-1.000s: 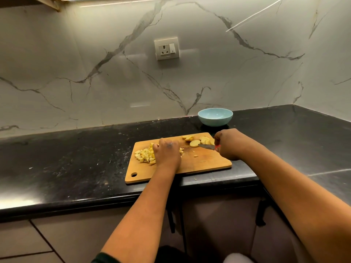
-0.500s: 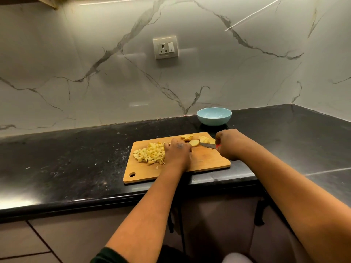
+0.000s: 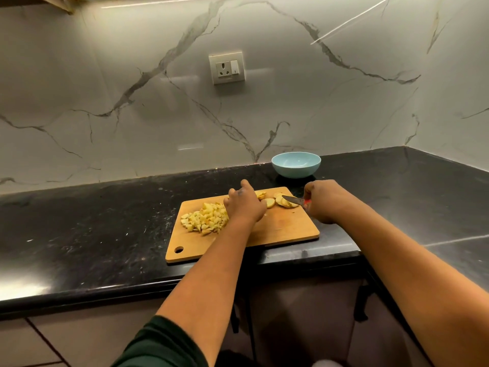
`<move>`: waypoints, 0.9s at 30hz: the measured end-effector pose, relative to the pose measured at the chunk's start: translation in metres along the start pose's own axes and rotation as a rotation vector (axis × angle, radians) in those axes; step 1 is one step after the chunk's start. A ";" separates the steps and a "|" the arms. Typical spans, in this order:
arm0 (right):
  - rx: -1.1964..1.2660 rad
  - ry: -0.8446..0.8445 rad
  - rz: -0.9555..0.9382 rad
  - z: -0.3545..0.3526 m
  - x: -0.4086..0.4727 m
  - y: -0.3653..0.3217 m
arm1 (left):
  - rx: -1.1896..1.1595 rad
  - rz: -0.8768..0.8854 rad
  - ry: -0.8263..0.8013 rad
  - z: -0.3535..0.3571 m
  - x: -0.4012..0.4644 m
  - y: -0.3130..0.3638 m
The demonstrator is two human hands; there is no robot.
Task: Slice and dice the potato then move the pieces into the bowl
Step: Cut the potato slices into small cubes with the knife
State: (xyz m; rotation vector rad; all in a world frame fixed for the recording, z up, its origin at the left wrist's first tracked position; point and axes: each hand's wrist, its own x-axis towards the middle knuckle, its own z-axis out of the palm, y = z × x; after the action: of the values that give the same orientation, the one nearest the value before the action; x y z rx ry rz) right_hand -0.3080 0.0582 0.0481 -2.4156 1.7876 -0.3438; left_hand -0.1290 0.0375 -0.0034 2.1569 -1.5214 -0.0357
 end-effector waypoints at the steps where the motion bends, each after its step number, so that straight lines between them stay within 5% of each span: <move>1: 0.002 0.003 0.005 0.000 0.000 0.001 | -0.015 -0.037 -0.009 0.004 0.002 0.004; 13: 0.041 0.011 0.014 0.000 0.005 0.005 | -0.161 -0.333 -0.050 0.019 0.021 0.024; 20: 0.030 0.004 0.000 0.001 0.003 -0.001 | -0.011 -0.261 -0.209 0.002 0.017 0.024; 27: 0.033 -0.012 -0.027 -0.001 -0.005 -0.009 | -0.140 -0.203 -0.232 -0.007 -0.003 0.000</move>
State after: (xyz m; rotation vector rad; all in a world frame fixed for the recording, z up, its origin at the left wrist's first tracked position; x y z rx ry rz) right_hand -0.3017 0.0655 0.0505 -2.4161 1.7330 -0.3578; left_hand -0.1279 0.0425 0.0018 2.2456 -1.3673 -0.4622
